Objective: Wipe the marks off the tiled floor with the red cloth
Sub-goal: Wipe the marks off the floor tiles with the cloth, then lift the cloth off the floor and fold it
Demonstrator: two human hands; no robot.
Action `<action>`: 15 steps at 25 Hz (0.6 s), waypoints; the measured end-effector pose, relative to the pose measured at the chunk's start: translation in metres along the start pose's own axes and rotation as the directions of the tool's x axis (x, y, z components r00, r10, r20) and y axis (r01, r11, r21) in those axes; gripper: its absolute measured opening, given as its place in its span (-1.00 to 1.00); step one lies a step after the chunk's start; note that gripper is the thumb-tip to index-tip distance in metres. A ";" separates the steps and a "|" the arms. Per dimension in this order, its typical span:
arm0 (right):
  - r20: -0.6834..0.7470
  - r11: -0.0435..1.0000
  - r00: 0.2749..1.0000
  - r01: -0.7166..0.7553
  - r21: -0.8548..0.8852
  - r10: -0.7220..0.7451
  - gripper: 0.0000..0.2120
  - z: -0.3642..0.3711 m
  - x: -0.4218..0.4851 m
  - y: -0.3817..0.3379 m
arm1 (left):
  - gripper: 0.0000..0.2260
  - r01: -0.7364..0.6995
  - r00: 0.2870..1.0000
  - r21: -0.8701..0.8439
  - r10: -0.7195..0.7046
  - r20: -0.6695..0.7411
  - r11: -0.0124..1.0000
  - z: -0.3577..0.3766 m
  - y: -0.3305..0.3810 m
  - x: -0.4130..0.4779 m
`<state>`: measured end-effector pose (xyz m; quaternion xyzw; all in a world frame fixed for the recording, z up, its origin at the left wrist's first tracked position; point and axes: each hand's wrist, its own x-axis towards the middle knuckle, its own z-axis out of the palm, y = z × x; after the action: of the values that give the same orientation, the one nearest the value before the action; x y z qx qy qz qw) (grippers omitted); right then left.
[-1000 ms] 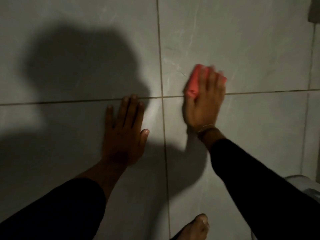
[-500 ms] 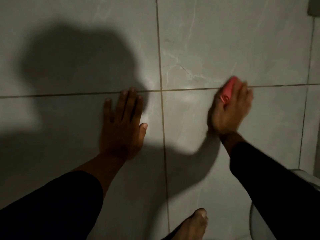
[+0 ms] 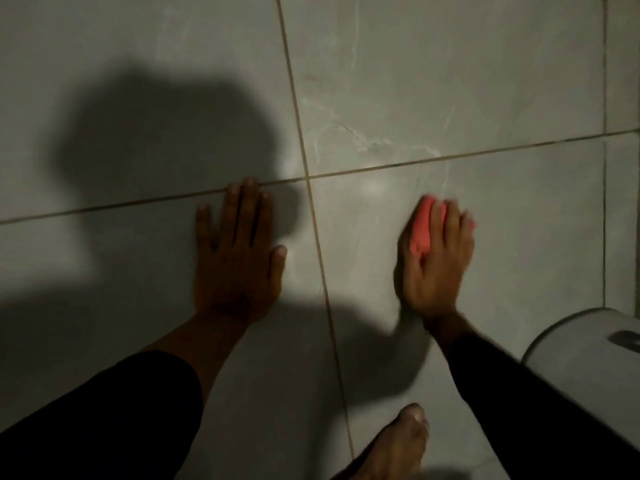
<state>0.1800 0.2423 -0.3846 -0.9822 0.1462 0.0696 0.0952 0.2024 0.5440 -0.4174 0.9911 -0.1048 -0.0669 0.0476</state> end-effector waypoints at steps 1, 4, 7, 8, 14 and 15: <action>-0.058 1.000 0.998 -0.008 0.024 0.009 -0.28 0.001 0.031 -0.018 | -0.26 -0.003 1.000 0.007 0.003 0.004 1.000 0.001 -0.002 0.000; -0.013 0.986 0.986 0.164 0.025 -0.163 -0.25 0.028 -0.004 -0.073 | -0.28 0.008 0.999 -0.037 -0.006 0.044 0.999 -0.010 0.002 0.001; 0.132 0.955 0.960 0.217 0.200 -0.246 -0.39 0.020 -0.119 -0.100 | -0.29 0.019 0.982 -0.032 -0.012 0.189 0.999 -0.046 0.008 0.003; 0.168 0.928 0.952 0.193 0.319 -0.256 -0.44 0.008 -0.139 -0.100 | -0.29 0.027 0.963 -0.022 -0.020 0.268 0.999 -0.059 0.009 0.004; 0.733 -0.459 0.636 -0.591 0.664 0.241 -0.54 -0.172 -0.147 -0.064 | -0.45 0.395 0.757 -0.616 0.139 0.639 0.682 -0.195 0.139 -0.004; 0.759 -0.568 0.594 -0.539 0.622 0.268 -0.50 -0.206 -0.151 -0.048 | -0.54 0.582 0.614 -0.584 0.165 0.772 0.566 -0.224 0.175 -0.009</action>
<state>0.0735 0.2863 -0.1514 -0.3045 0.5457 0.0484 0.7792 0.1906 0.3931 -0.1765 0.7376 0.0607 -0.5201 0.4263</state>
